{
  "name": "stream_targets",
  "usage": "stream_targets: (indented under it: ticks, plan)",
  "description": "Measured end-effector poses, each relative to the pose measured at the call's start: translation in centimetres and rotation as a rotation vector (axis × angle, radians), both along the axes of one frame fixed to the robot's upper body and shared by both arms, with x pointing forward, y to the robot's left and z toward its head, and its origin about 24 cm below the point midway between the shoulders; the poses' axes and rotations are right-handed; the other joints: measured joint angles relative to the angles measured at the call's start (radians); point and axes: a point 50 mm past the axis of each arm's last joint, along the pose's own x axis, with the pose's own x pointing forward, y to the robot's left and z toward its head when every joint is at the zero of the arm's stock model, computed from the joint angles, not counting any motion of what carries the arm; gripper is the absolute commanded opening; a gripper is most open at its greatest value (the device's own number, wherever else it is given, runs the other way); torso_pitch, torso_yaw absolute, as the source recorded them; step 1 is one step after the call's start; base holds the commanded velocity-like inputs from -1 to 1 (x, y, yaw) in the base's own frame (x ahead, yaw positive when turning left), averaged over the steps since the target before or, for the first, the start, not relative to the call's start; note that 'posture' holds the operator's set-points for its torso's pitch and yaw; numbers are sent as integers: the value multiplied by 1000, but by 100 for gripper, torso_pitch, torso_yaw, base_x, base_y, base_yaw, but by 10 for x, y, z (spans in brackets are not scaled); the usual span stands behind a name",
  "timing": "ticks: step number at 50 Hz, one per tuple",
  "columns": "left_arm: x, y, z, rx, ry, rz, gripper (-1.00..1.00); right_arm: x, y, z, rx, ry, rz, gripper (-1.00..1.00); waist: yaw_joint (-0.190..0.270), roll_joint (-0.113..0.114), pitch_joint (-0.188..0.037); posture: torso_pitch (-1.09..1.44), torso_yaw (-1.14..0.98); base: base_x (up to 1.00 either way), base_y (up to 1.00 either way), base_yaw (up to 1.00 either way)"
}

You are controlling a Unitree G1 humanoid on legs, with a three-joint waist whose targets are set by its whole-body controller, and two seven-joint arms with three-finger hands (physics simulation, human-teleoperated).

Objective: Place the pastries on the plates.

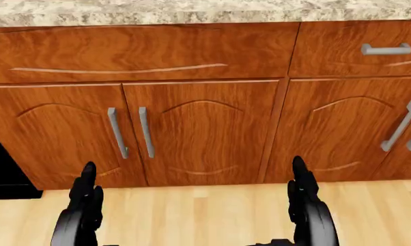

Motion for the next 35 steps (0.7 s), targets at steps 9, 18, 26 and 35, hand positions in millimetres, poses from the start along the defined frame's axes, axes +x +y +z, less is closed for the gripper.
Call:
stream_targets:
  ticks: [9,18,26,35]
  plan:
    - [33,0,100,58,-242,-34,100,14,1,94,-33,-266,2,100,12,-7,-69,0,0,0,0,0]
    - [50,9,143,111,-262,-44,100,23,-5,132,-57,-292,-34,100,-7,-16,-71,0,0,0,27,0]
    - [62,20,188,166,-371,-39,100,32,-3,180,-51,-428,-24,100,-19,60,-63,0,0,1,51,0]
    - [55,42,212,209,-392,41,100,37,-2,209,-42,-449,-10,100,1,-5,-27,0,0,5,64,0]
